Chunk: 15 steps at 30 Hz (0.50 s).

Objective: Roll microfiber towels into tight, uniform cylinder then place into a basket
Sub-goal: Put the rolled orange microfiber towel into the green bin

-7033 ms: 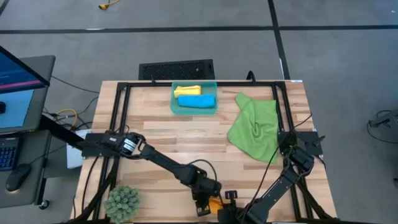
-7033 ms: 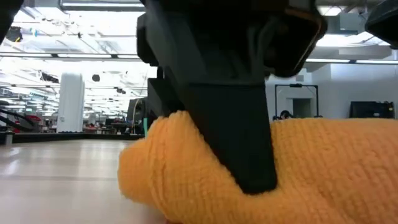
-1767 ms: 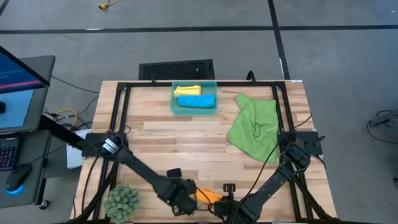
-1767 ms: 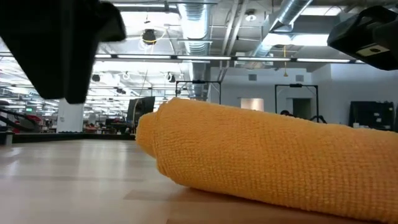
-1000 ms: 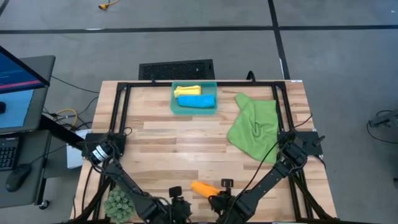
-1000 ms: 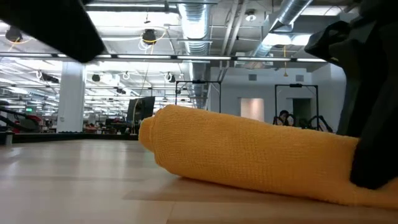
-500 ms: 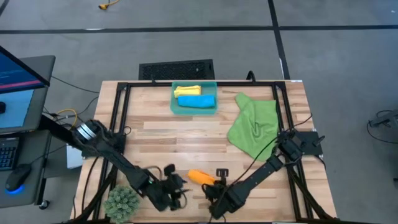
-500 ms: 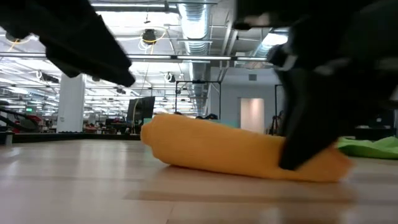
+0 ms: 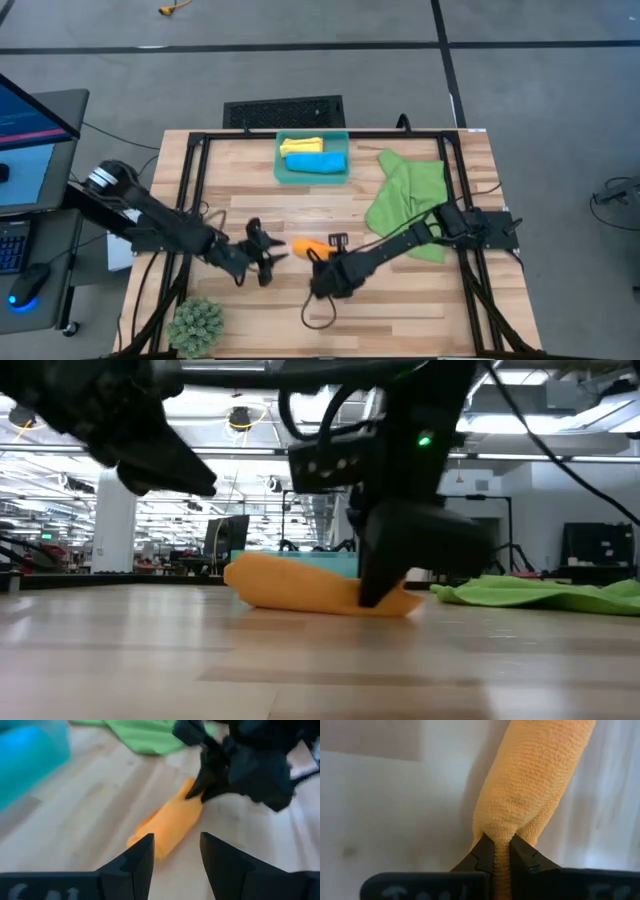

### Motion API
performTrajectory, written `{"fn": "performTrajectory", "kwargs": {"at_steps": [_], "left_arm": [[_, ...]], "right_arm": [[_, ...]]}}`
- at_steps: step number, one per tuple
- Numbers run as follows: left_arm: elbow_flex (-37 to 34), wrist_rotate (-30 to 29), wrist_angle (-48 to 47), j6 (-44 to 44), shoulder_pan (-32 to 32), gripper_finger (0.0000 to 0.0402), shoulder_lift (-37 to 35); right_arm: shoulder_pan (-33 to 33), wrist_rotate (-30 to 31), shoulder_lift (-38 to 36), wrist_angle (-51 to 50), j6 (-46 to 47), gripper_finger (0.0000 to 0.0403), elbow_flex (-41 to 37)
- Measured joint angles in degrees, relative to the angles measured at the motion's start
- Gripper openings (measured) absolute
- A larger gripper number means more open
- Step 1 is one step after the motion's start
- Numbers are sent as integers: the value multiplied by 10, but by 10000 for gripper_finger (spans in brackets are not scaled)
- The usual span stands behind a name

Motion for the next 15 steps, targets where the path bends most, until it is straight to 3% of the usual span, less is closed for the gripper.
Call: {"fn": "performTrajectory", "kwargs": {"at_steps": [8,15], "left_arm": [[-24,25,-12,82,51,151,-145],[-24,-3,-23,127,59,151,-194]], "right_arm": [[-60,-5,0,4,-80,40,0],[-90,-8,-2,7,-159,39,0]]}}
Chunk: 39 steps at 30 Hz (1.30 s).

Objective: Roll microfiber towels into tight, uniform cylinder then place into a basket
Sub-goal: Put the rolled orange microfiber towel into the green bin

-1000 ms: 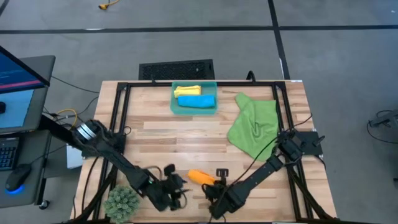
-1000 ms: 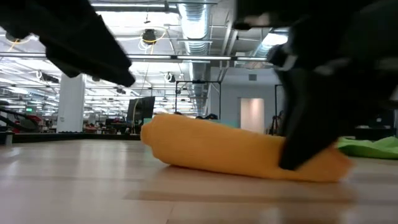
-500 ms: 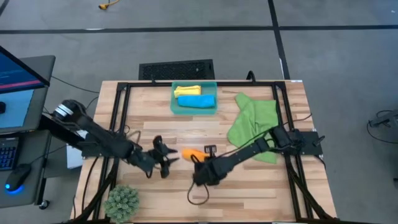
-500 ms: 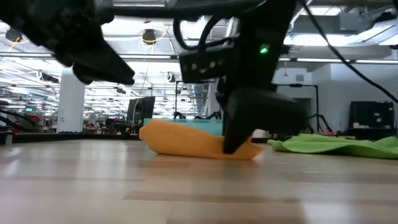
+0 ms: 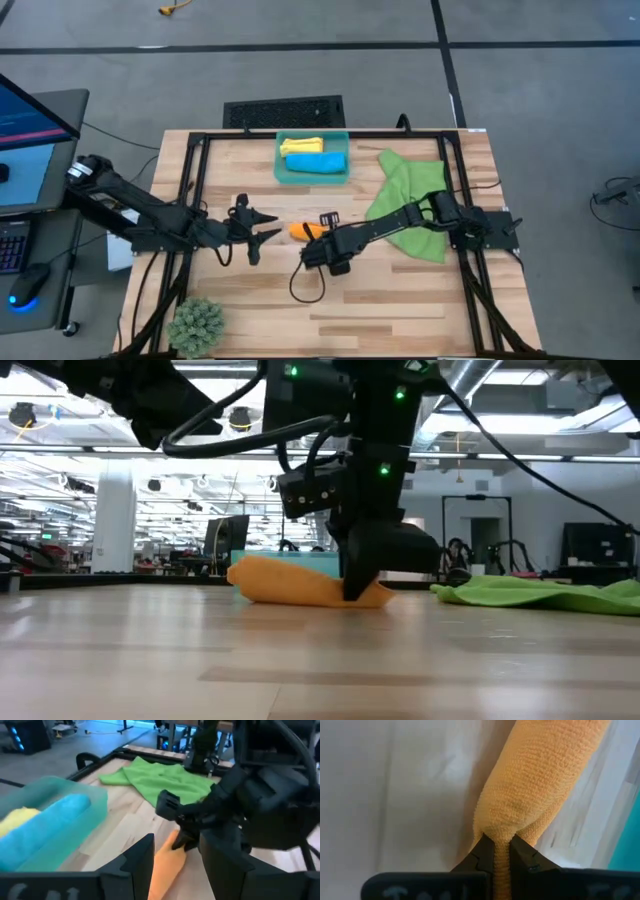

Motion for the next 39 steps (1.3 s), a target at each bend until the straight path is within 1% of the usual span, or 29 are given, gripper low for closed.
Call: {"fn": "performTrajectory", "kwargs": {"at_steps": [4,7,10,13,15,16,21,24,26,30,32,37,39], "left_arm": [[0,0,-5,19,0,151,-1],[0,-2,-9,-8,3,151,3],[0,21,-59,-8,16,151,17],[0,20,-105,7,46,151,50],[0,21,-104,39,73,151,72],[0,33,-102,62,89,151,82],[0,133,-63,177,174,151,117],[0,193,-48,212,232,151,132],[0,258,-31,223,273,151,144],[0,412,23,231,345,151,181],[0,475,54,227,374,151,206],[0,593,139,190,411,151,285],[0,615,169,181,417,151,317]], "right_arm": [[-19,-3,-4,6,-35,39,0],[-33,-11,-10,9,-53,39,-1],[-48,-24,-12,14,-69,39,-1],[-58,-25,-12,9,-77,39,-1],[-62,-26,-12,8,-80,39,-1],[-64,-28,-12,7,-80,39,-1],[-65,-30,-12,7,-80,39,0],[-65,-30,-12,5,-81,39,0],[-66,-29,-12,-1,-89,39,0],[-74,-30,-12,-2,-101,39,0],[-79,-30,-13,-2,-101,39,0],[-84,-29,-13,-1,-110,39,0],[-84,-29,-13,-1,-110,39,0]]}}
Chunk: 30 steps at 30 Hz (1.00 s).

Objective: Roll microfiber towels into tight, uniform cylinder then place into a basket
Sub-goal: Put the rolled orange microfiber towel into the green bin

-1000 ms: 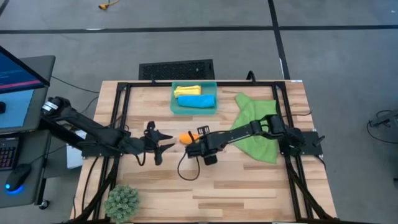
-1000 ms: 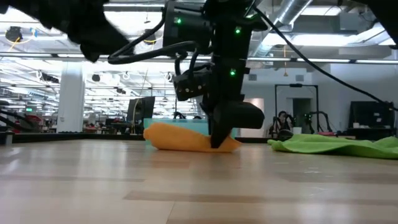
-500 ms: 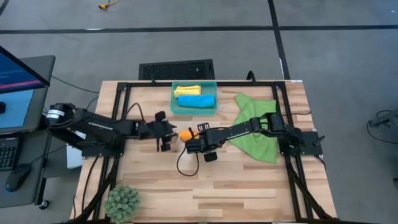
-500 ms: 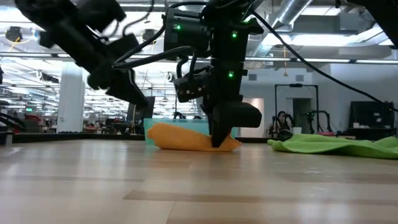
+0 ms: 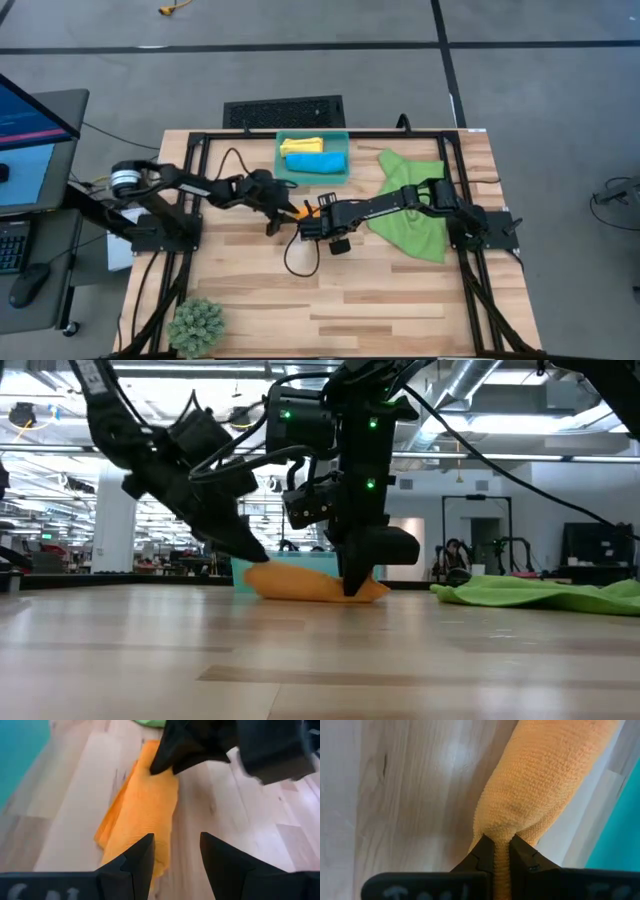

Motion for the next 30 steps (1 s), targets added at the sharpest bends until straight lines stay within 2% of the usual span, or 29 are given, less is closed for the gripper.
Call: {"fn": "performTrajectory", "kwargs": {"at_steps": [12,20,23,28,30], "left_arm": [[47,-77,17,-39,11,151,121],[51,-97,29,-32,0,147,145],[50,-118,35,-33,-11,122,147],[49,-141,42,-36,-28,28,148],[49,-158,43,-36,-36,15,148]], "right_arm": [[2,0,0,0,-4,39,0],[2,0,0,2,-19,39,0],[2,0,0,2,-19,39,0],[3,2,0,3,-19,39,0],[2,10,0,2,-17,39,0]]}}
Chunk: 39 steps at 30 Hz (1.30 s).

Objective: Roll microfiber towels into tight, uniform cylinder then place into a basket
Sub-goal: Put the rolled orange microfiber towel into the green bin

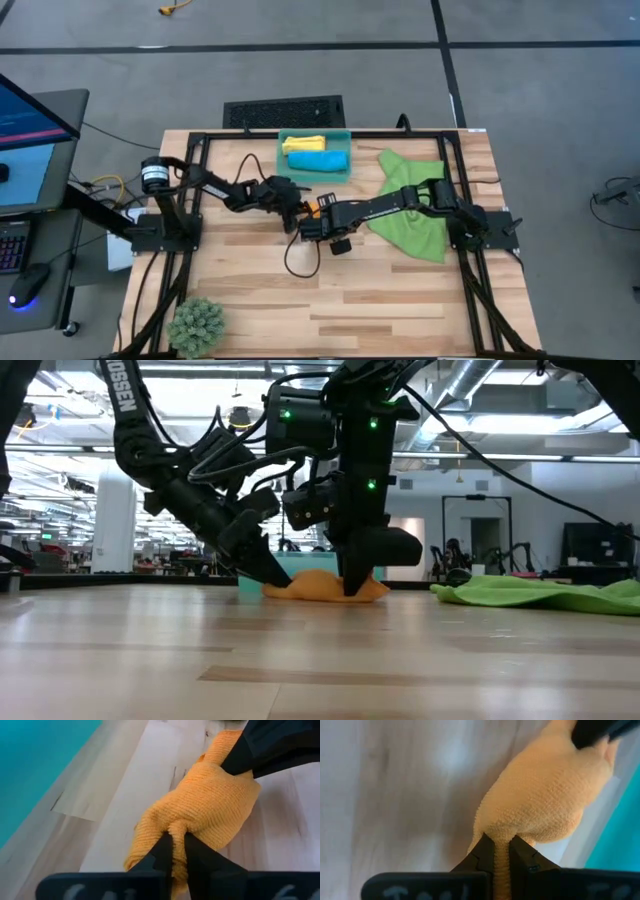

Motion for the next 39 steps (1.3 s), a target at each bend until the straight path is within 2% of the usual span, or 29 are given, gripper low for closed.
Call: {"fn": "performTrajectory", "kwargs": {"at_steps": [3,7,19,25,30,35,39], "left_arm": [[-1,-27,6,-7,-9,18,0],[-2,-19,17,-15,-9,9,-8],[-1,-73,-97,39,-7,5,-137],[0,-102,-135,69,9,5,-203],[1,-120,-141,98,37,6,-239],[27,-127,-184,129,66,5,-261],[52,-153,-203,167,85,7,-262]], "right_arm": [[-4,29,1,-9,9,39,-1],[-12,43,-8,-23,11,39,-2],[-46,50,-64,-15,1,38,-1],[-68,60,-79,11,-26,37,0],[-87,97,-97,45,-63,37,0],[-113,101,-124,88,-96,37,1],[-137,99,-136,133,-131,37,0]]}}
